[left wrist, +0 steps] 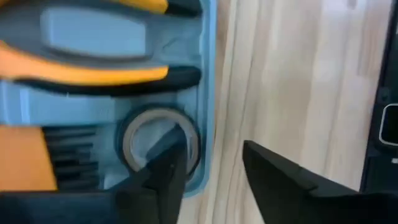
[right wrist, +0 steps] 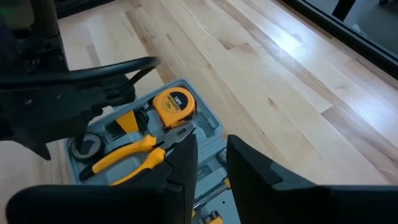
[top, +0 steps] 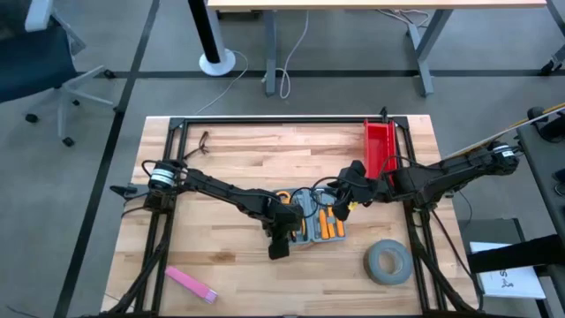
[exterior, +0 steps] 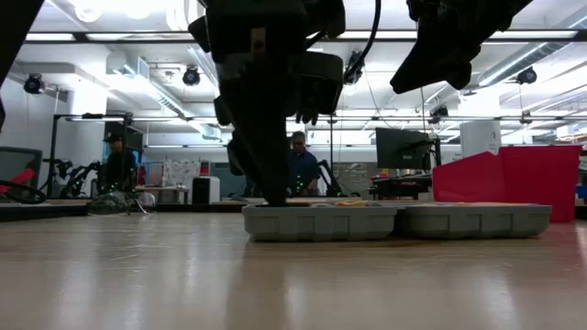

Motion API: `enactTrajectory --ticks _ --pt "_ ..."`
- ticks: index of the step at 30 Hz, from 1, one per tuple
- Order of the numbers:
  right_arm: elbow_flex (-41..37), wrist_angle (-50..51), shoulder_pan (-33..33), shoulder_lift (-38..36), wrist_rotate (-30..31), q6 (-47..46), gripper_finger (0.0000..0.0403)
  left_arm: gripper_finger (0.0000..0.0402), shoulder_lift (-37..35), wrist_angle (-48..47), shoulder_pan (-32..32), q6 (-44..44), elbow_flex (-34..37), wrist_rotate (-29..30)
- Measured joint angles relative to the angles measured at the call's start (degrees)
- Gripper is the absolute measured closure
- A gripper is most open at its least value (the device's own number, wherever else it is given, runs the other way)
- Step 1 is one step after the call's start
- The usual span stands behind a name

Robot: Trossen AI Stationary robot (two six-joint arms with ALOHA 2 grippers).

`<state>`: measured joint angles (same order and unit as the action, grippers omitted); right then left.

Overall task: Prefit tool cases
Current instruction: Put the black electrical tape into the gray pre-fit tool case

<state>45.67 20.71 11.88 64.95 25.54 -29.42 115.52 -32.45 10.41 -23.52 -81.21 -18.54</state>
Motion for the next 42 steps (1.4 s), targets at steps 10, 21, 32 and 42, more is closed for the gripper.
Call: enactTrajectory --ticks 10,21,32,42 --pt "0.0 -0.02 0.24 0.0 0.0 -0.18 0.0321 0.0218 -0.24 -6.29 -0.39 0.86 -2.62 7.94" --pt "0.02 -0.42 0.24 0.0 0.0 -0.15 0.0336 0.0246 -0.28 -6.63 -0.07 1.87 -2.34 10.47" --pt "0.02 -0.63 0.24 0.0 0.01 -0.01 0.0337 0.0224 3.49 -4.21 0.48 3.88 -2.39 10.41" --pt "0.02 -1.3 0.24 0.02 0.01 0.01 0.0321 0.0245 0.66 -5.06 0.09 5.04 -3.94 11.89"
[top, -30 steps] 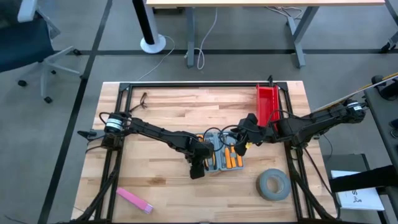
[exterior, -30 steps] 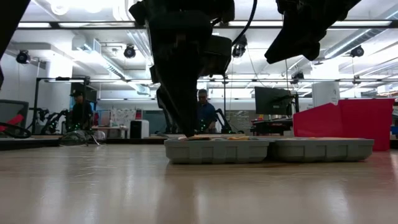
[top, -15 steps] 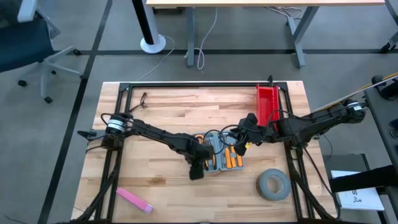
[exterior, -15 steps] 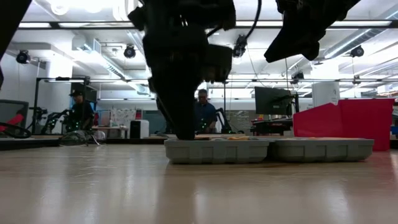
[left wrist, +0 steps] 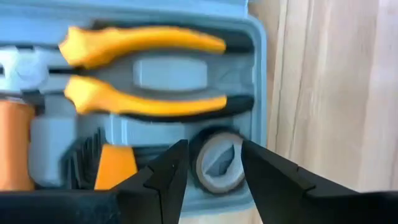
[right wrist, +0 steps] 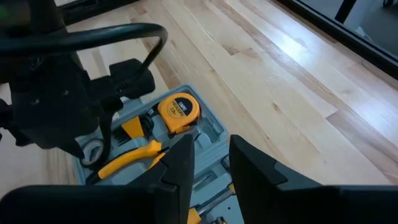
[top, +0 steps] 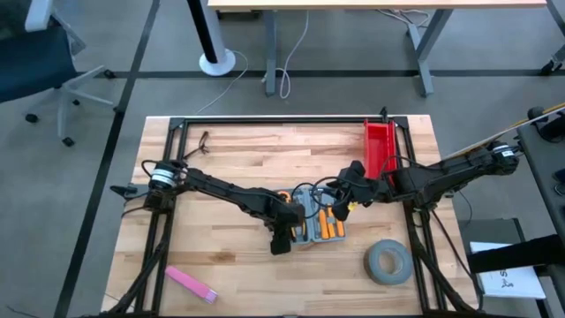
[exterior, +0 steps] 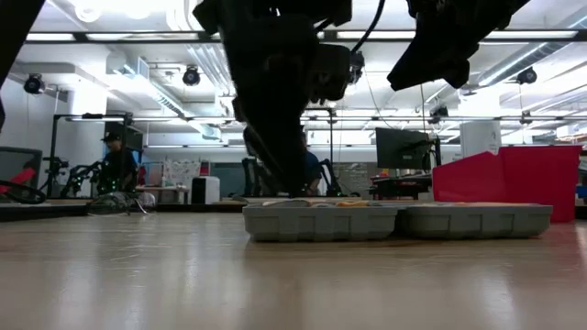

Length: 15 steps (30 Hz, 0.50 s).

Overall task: Prefit tool cases
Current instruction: Put the black electrical tape into the gray pre-fit tool case

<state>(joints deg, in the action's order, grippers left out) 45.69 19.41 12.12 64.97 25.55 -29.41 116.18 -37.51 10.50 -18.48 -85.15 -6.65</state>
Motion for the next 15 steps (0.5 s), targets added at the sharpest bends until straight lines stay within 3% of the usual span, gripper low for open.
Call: enactTrajectory --ticks 15 --pt "0.0 -0.45 0.02 0.0 -0.12 -0.07 0.0345 0.0245 0.22 -2.47 0.26 2.81 -1.87 -0.86"
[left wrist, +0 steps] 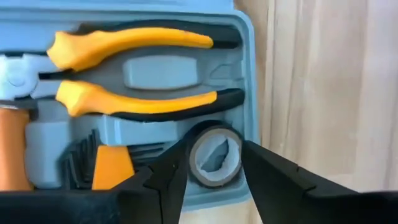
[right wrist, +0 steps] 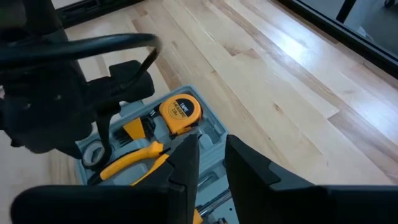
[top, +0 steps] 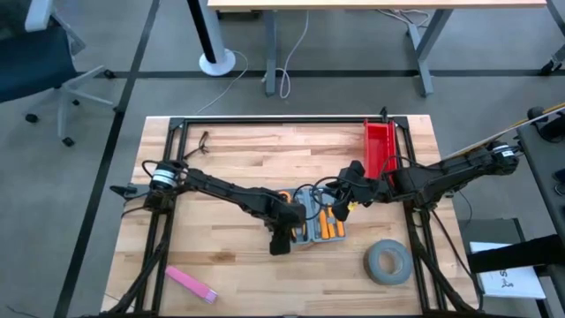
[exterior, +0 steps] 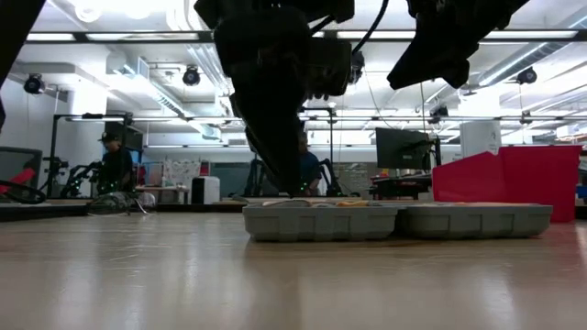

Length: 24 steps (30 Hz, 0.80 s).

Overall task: Prefit tool cases
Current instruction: Put the black electrical tape into the gray pre-fit tool case

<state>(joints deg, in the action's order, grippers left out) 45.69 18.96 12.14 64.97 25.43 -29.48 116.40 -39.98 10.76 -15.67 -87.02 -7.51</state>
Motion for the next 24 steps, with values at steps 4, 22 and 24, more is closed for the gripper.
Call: enactTrajectory --ticks 4,22,24 --pt "0.0 -0.02 0.0 0.0 -0.08 -0.1 0.0344 0.0263 0.0 -1.23 0.56 4.02 -0.92 1.21" --pt "0.0 -0.34 0.0 0.0 -0.07 -0.05 0.0335 0.0348 0.62 -1.12 1.58 12.42 -0.95 6.15" --pt "0.0 -0.35 0.0 0.0 -0.05 -0.03 0.0339 0.0356 1.08 -1.16 1.84 14.91 -0.81 6.17"
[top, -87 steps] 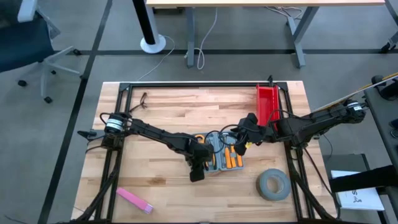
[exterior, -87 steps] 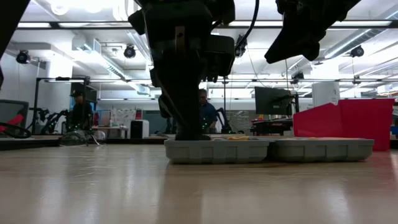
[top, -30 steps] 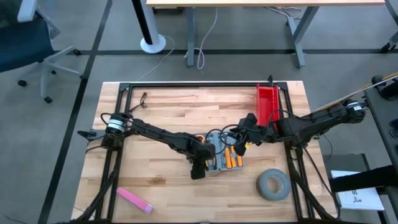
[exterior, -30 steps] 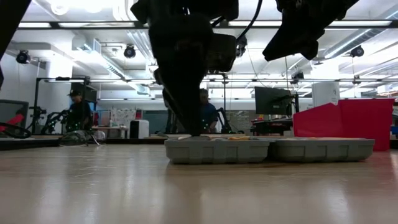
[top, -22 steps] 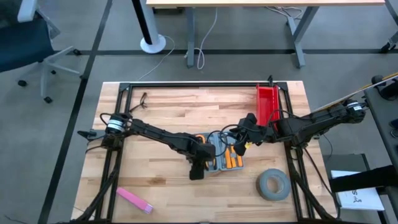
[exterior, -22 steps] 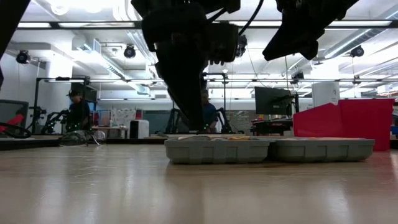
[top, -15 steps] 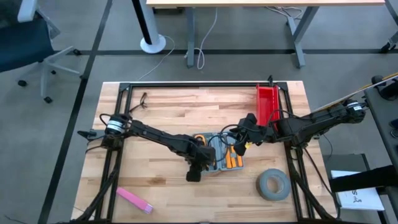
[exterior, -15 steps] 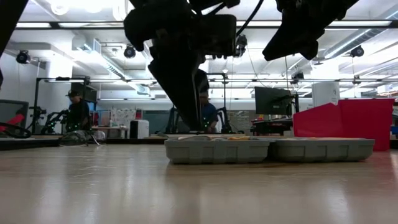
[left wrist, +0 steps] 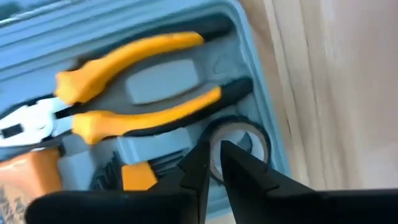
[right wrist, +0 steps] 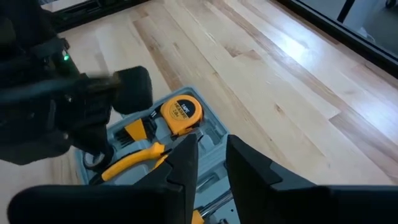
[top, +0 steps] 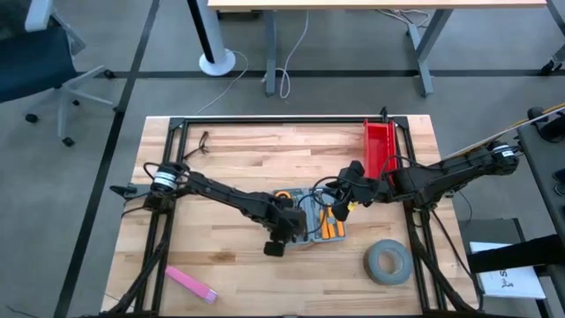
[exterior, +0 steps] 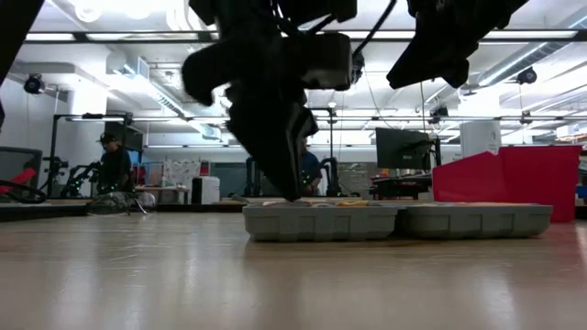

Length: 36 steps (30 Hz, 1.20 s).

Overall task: Prefit tool cases
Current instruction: Put the black electrical tape into the gray pre-fit tool case

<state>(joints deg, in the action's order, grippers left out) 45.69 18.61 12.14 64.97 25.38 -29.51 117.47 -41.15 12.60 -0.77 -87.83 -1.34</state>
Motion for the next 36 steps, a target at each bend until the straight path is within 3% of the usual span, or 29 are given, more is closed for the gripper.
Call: enactTrajectory --ticks 6,13,22,36 --pt "0.0 2.0 0.0 -0.58 1.83 0.14 0.0349 0.0396 0.24 -0.24 1.75 7.65 0.33 1.75" --pt "0.0 2.1 0.0 -1.31 2.26 0.84 0.0343 0.0399 0.24 1.02 2.31 9.06 0.37 5.99" --pt "0.0 2.08 0.0 -1.33 2.21 0.72 0.0332 0.04 0.26 1.49 2.31 9.08 0.51 5.97" --pt "0.0 2.09 0.0 -1.34 2.13 0.58 0.0354 0.0401 2.52 3.17 1.83 9.43 0.57 4.0"
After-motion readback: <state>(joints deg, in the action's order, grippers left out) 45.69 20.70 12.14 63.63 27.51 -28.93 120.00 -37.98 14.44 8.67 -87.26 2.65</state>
